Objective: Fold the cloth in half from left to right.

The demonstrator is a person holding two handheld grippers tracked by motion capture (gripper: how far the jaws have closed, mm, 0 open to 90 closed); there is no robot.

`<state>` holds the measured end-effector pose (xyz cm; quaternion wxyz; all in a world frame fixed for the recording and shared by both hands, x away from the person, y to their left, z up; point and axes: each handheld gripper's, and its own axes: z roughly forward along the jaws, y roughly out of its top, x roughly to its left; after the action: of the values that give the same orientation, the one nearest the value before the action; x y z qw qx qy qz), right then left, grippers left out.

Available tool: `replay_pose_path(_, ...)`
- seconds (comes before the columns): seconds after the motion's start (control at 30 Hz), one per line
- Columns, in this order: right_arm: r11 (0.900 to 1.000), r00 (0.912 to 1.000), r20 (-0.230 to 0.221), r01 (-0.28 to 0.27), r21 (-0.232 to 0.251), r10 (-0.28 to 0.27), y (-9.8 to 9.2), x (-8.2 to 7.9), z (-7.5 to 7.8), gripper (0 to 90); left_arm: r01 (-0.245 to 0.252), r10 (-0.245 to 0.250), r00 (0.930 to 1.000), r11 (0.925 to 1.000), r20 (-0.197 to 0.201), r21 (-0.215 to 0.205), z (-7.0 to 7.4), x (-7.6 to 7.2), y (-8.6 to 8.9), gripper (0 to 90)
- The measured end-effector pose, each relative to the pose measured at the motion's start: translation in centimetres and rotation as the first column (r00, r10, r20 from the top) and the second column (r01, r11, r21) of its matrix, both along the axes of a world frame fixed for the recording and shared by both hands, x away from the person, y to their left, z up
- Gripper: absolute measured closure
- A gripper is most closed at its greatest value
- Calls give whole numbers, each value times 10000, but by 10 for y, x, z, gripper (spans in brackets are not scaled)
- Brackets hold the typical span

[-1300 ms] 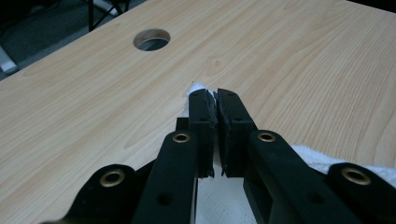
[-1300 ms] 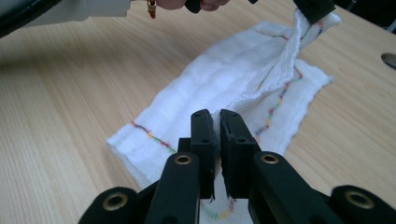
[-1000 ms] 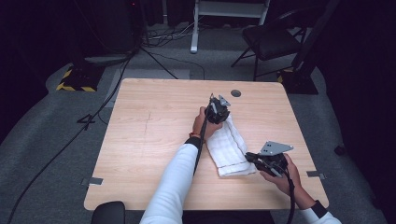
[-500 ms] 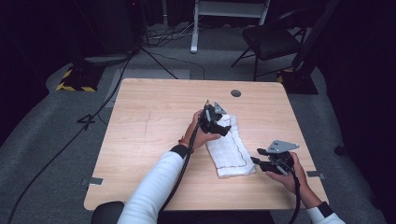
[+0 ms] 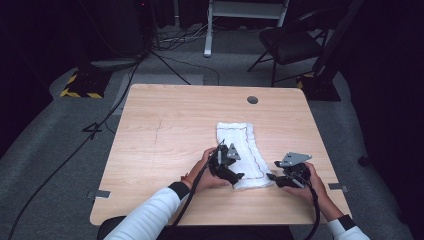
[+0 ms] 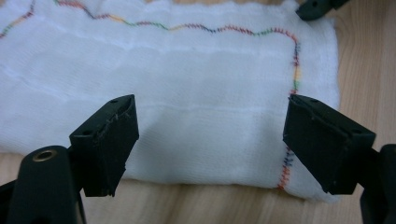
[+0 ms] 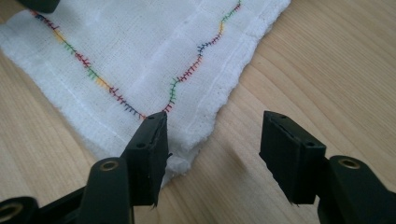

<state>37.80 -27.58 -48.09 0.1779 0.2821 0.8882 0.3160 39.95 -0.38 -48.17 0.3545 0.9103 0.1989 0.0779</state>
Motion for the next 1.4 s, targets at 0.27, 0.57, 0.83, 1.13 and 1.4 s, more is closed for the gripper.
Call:
replay_pose_path(0.27,9997,9998,-212,-8,258,13,-3,3,-5,410,-482,477,9988,9978,115,450,-10,-8,2,202)
replay_pose_path(0.57,9990,9986,-475,-201,411,221,2,-8,-6,423,-606,602,9982,9966,80,560,-10,-17,11,210)
replay_pose_path(0.83,9980,9986,-436,-288,555,312,11,-22,-7,442,-596,610,9968,9978,-524,275,-12,-20,28,210)
replay_pose_path(1.13,9955,9954,-588,-716,620,753,22,-35,-7,407,-563,587,9969,9974,-519,460,-11,-26,46,202)
replay_pose_path(1.4,9961,9983,-56,-566,671,571,16,-32,5,392,-793,816,9962,9944,-299,703,-9,-33,61,202)
